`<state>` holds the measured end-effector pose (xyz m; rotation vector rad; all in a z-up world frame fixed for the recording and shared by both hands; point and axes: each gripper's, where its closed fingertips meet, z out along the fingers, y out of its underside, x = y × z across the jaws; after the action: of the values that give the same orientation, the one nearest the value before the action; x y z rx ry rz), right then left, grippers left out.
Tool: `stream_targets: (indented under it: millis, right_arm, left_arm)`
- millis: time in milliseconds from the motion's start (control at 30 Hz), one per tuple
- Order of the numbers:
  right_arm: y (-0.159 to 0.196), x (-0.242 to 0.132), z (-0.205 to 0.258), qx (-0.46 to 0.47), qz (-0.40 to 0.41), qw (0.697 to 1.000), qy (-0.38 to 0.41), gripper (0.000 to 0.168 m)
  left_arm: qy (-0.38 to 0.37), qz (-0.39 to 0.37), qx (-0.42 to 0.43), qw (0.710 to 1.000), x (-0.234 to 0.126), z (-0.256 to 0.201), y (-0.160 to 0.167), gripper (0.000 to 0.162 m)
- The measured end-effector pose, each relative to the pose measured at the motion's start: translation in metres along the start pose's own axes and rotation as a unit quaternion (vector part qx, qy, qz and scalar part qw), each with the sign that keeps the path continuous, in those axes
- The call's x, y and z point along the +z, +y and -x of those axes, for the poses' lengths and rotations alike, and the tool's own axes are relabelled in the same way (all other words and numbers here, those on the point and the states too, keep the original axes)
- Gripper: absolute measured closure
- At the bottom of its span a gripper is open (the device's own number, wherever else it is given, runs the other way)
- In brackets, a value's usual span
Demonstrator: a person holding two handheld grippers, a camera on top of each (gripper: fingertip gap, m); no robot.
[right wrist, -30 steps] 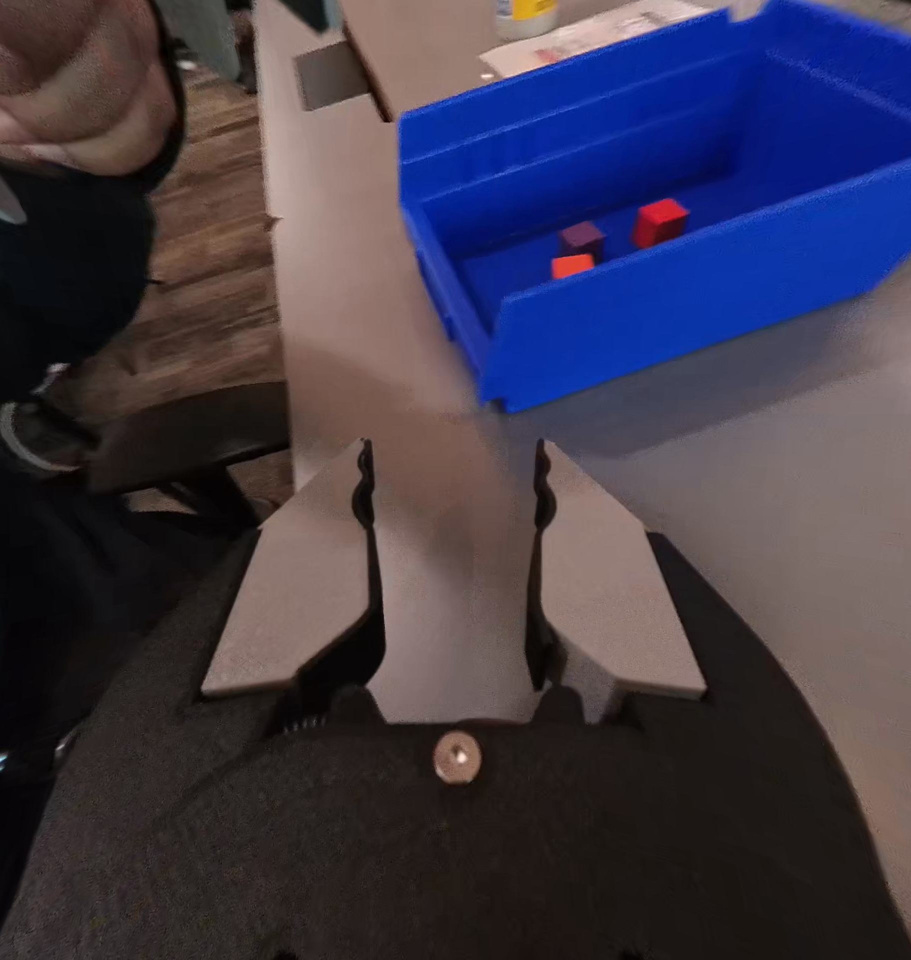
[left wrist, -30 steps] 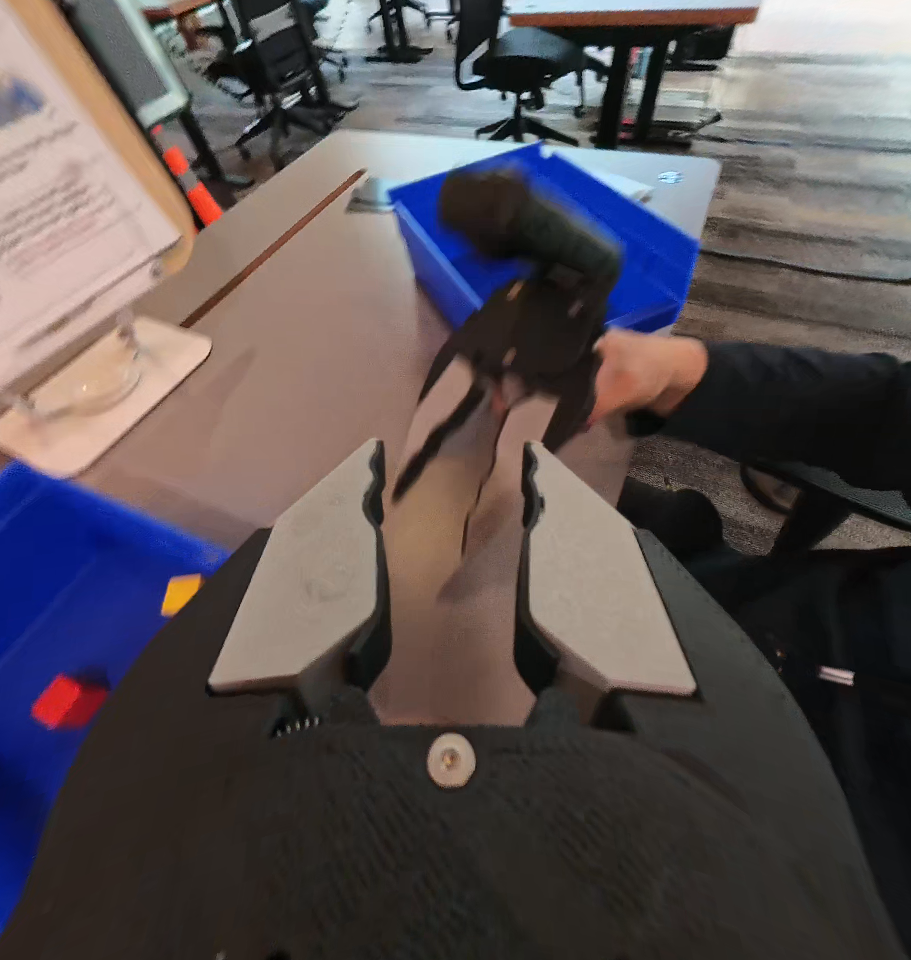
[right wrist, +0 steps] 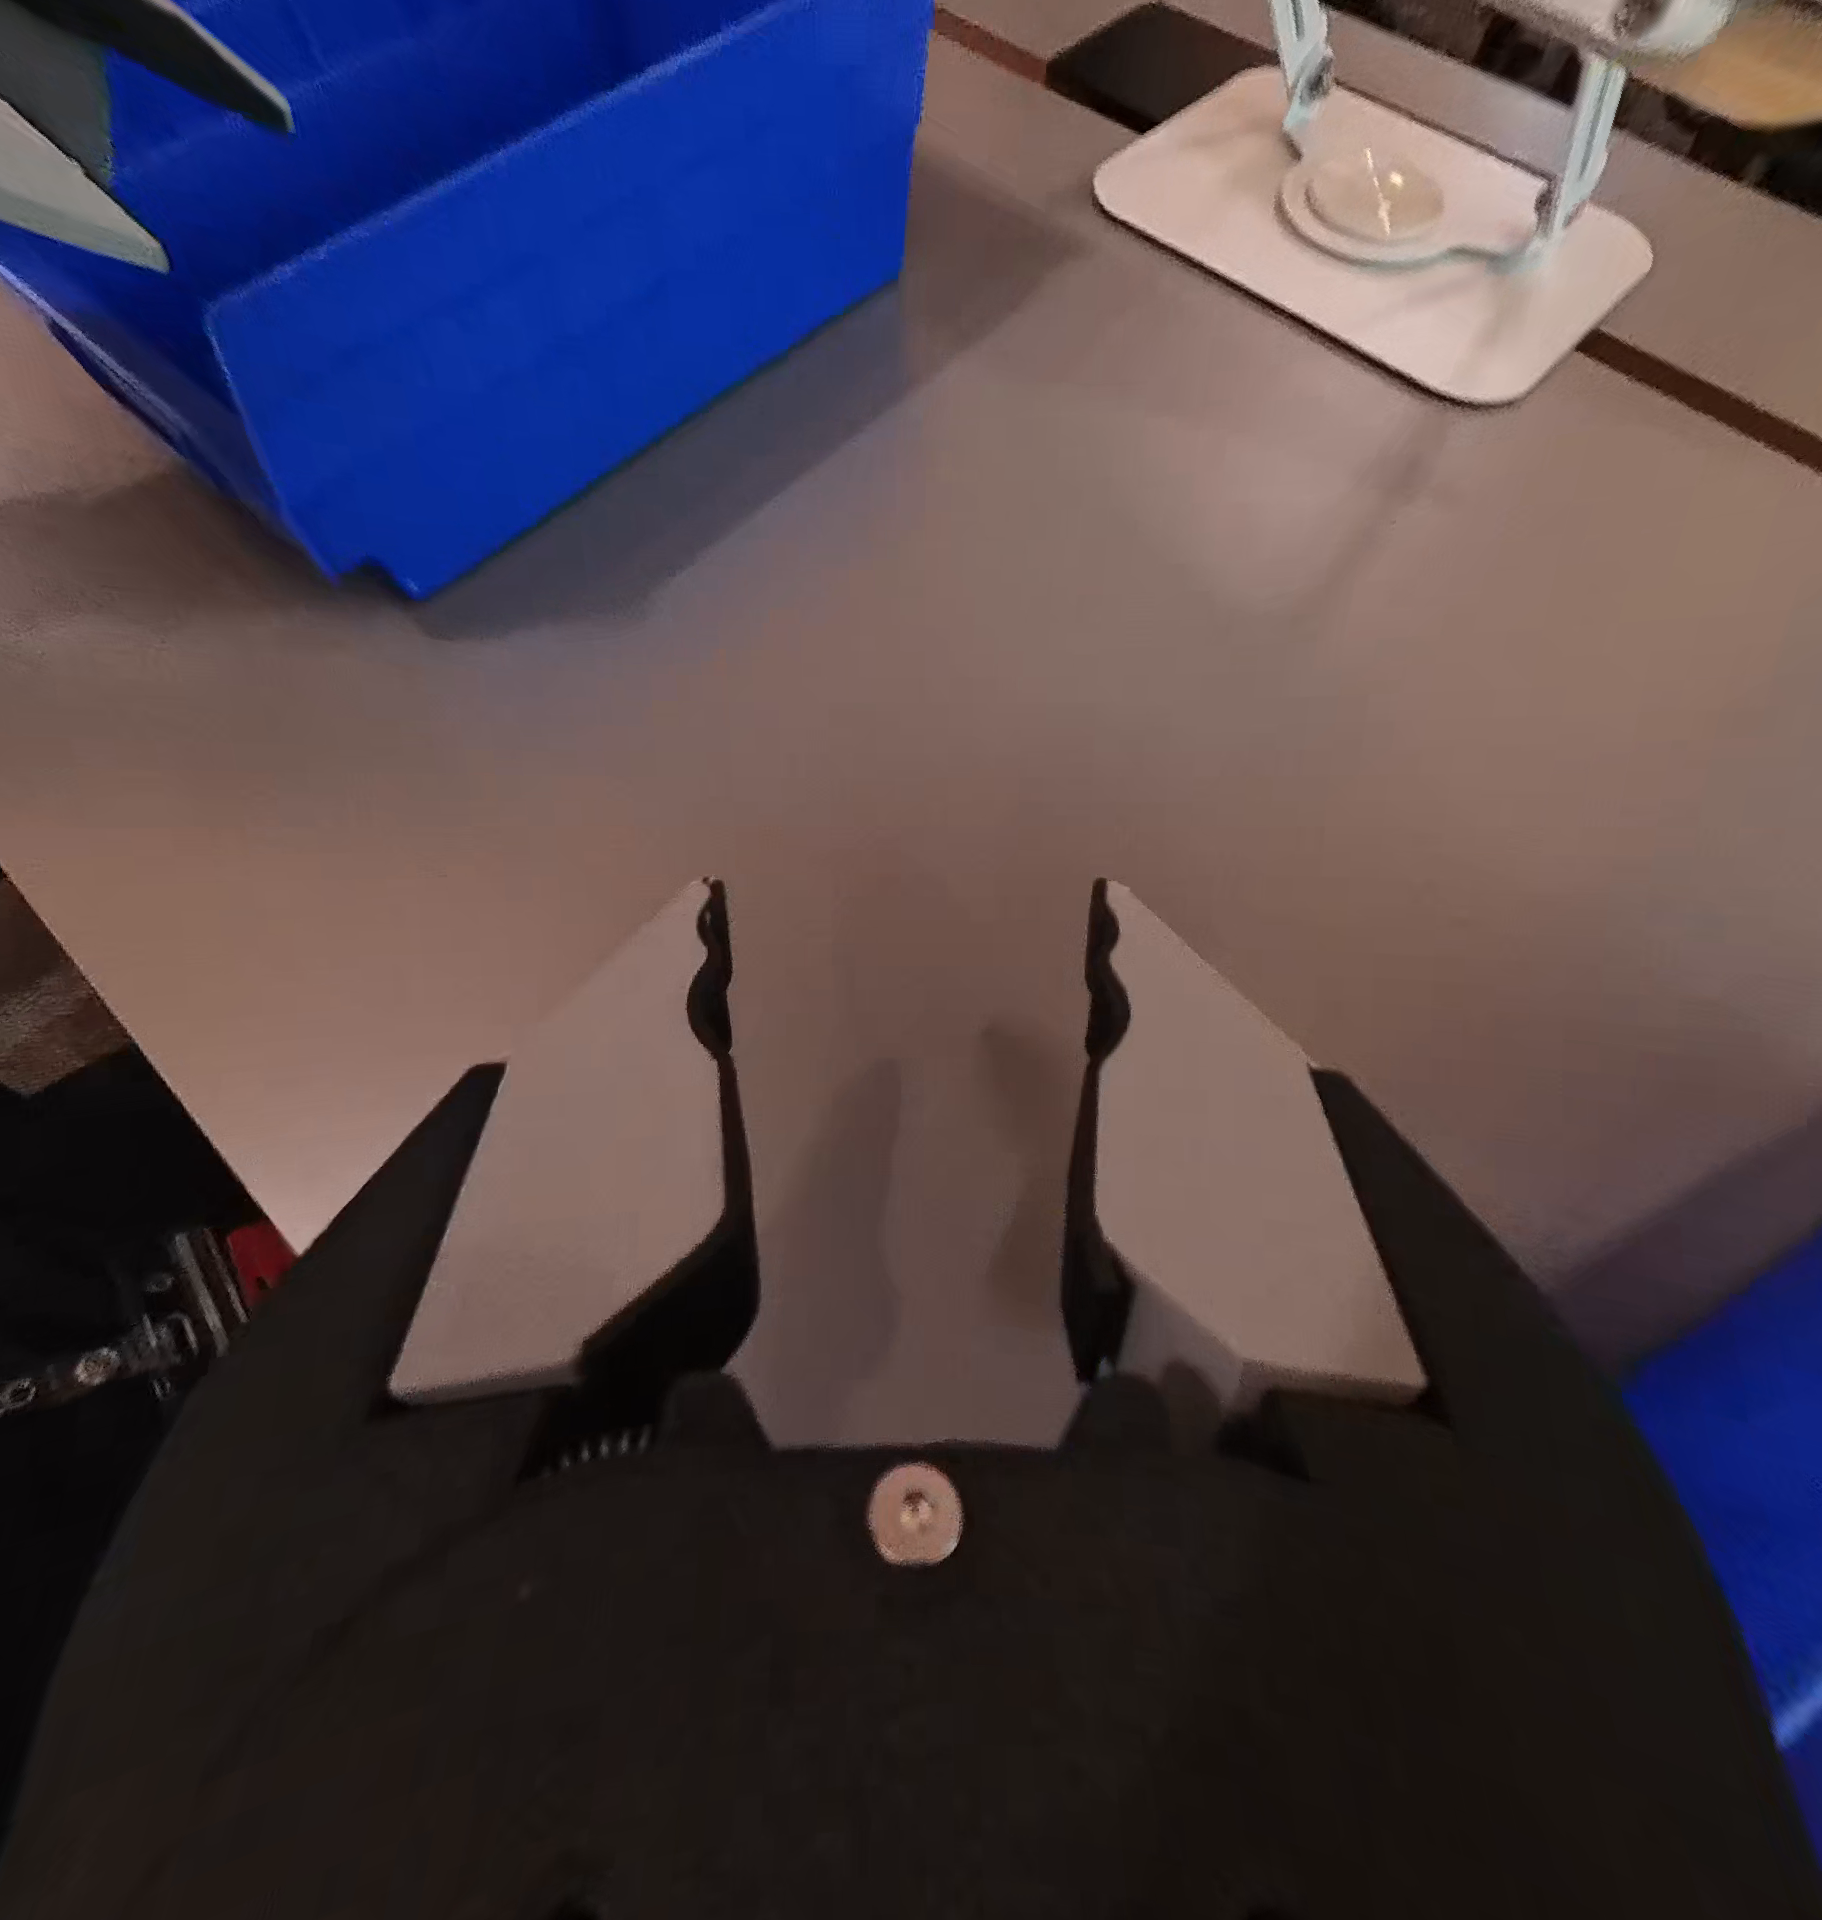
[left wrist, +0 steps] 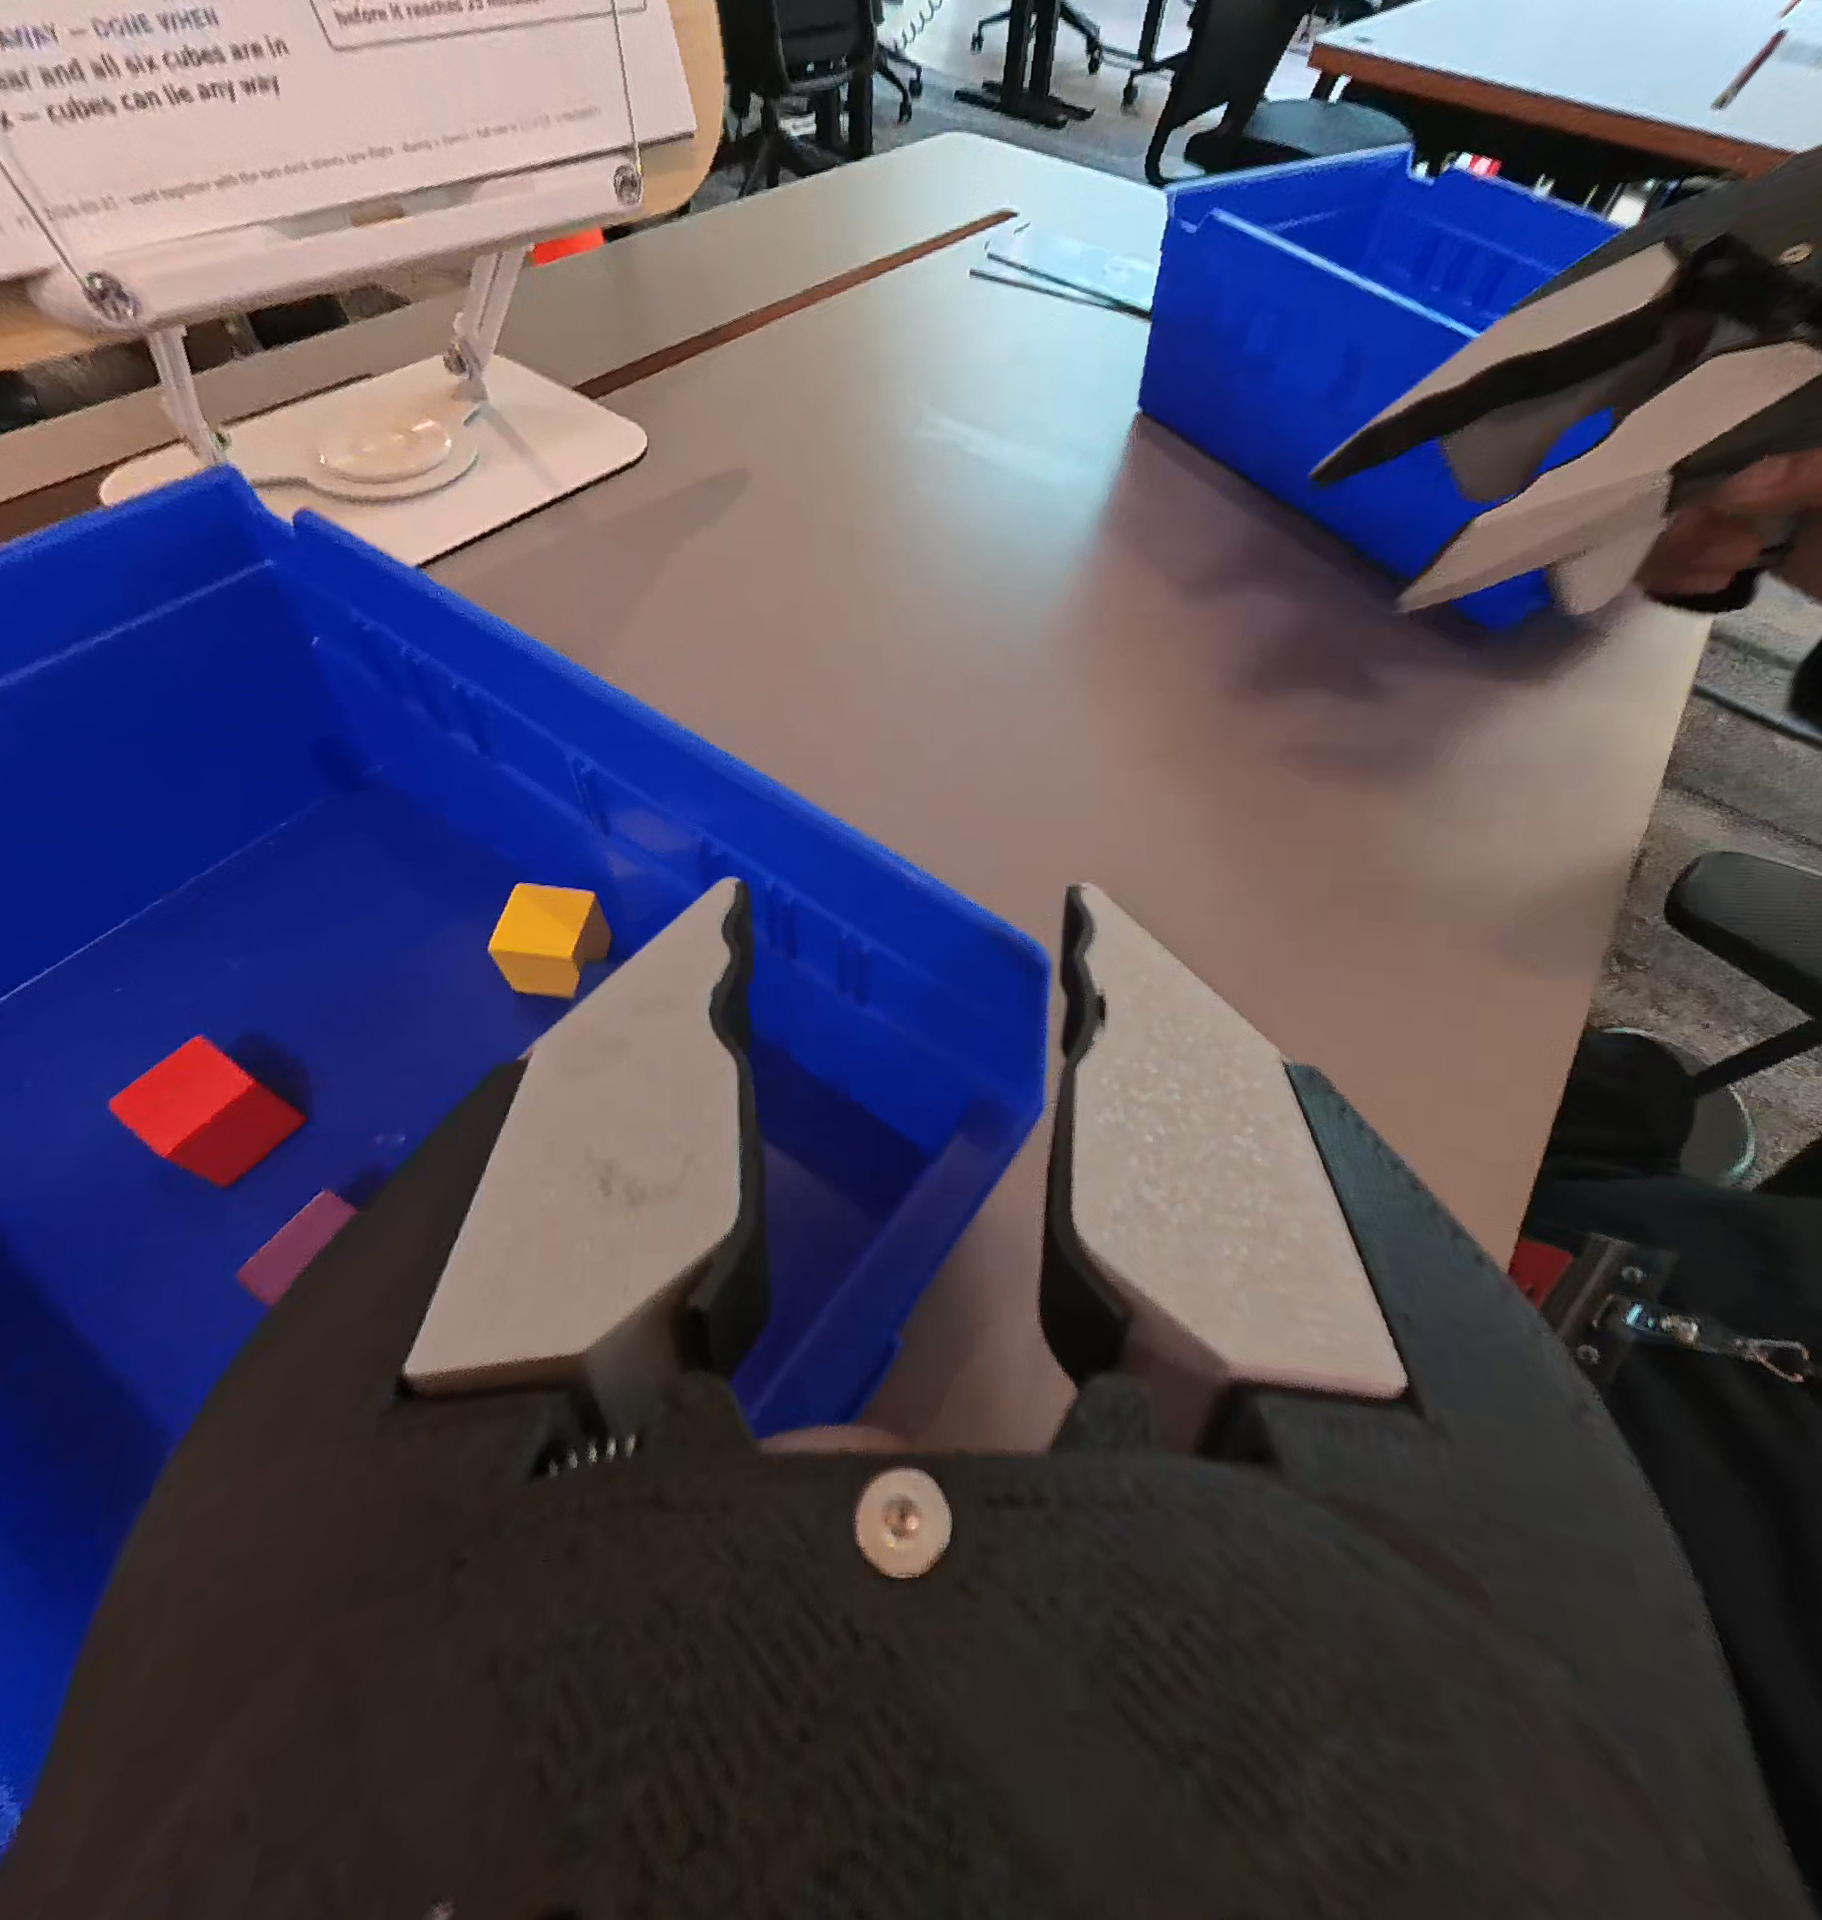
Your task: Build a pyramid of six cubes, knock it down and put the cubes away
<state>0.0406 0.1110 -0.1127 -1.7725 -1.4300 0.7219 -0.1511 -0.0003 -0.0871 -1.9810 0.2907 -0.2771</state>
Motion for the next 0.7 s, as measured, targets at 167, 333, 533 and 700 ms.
stream_targets:
  millis: [167, 333, 533, 700]
  right_arm:
    - [-0.037, 0.045, 0.013, -0.031, -0.048, 0.998, 0.006, 0.103]
    - [-0.062, 0.088, 0.004, -0.025, -0.078, 0.996, 0.017, 0.104]
    - [-0.055, 0.13, -0.013, -0.04, -0.054, 0.997, 0.039, 0.107]
    - [-0.032, 0.13, -0.008, -0.03, -0.019, 0.999, 0.027, 0.106]
  left_arm:
    - [0.003, -0.048, 0.004, 0.999, 0.009, -0.018, -0.037, 0.102]
    - [0.027, -0.078, 0.033, 0.996, 0.045, -0.056, -0.074, 0.101]
    - [0.06, -0.005, 0.041, 0.997, 0.101, -0.087, -0.04, 0.102]
    - [0.079, 0.034, 0.047, 0.995, 0.124, -0.101, -0.001, 0.102]
